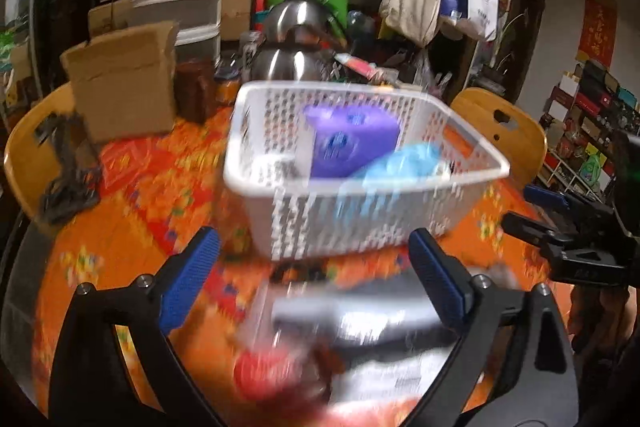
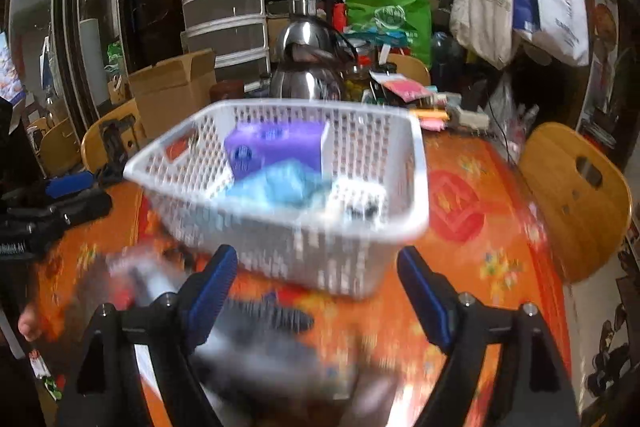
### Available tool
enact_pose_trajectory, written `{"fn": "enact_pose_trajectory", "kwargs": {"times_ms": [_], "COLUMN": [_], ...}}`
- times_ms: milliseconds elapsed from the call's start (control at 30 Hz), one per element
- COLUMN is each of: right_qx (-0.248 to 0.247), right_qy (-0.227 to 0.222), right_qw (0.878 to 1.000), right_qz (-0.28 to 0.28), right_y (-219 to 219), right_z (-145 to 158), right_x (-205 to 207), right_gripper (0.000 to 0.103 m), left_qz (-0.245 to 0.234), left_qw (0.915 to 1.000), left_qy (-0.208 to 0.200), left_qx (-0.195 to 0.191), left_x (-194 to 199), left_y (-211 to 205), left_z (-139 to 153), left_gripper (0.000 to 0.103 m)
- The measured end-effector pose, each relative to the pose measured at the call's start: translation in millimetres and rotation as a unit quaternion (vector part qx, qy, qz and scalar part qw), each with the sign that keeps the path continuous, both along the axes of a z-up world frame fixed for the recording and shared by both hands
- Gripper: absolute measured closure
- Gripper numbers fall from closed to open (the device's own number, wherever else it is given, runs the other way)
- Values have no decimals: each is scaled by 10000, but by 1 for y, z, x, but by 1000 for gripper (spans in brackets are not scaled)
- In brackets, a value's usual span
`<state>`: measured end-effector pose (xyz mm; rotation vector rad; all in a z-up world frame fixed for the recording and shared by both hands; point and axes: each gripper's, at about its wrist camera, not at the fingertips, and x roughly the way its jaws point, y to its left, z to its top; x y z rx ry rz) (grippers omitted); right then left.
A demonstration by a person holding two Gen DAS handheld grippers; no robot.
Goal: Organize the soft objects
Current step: 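Withdraw the right tool and reach toward the clear bag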
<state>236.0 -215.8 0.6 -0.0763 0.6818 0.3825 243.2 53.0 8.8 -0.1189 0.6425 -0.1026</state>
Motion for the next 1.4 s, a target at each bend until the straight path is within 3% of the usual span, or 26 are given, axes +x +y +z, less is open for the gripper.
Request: {"fn": "enact_pose_trajectory", "kwargs": {"times_ms": [167,400,633,700,800,867,967,1100,1167,1400], "right_qx": [142,253,165,135,134,127,158,116,94,129], "right_qy": [327,335,512,509,570,593,617,645,594,463], "right_qw": [9993,9991,9982,9983,9979,9979,9976,9976,9980,9987], "right_qz": [-83,-18,246,239,265,249,258,235,217,190], "right_y": [-14,-16,-3,-2,-1,0,-1,0,1,0], "right_z": [-41,-62,-73,-73,-75,-75,-75,-77,-76,-72], "right_x": [-37,-57,-52,-51,-49,-47,-46,-42,-43,-46], "right_gripper": [20,21,52,53,61,69,78,85,88,92], "left_qz": [280,446,281,178,92,24,-117,-225,-208,-184], "left_qw": [9994,9963,9938,9943,9950,9954,9952,9954,9960,9968], "left_qy": [218,712,989,978,944,910,910,888,831,717], "left_qx": [50,-206,-421,-386,-320,-311,-330,-275,-244,-297], "left_x": [-34,-24,-3,-1,-1,-3,-6,-8,-10,-16], "left_y": [12,36,37,33,26,22,18,12,11,15], "left_z": [-40,-88,-108,-109,-109,-108,-107,-108,-106,-103], "left_gripper": [8,8,8,9,21,42,65,77,99,103]}}
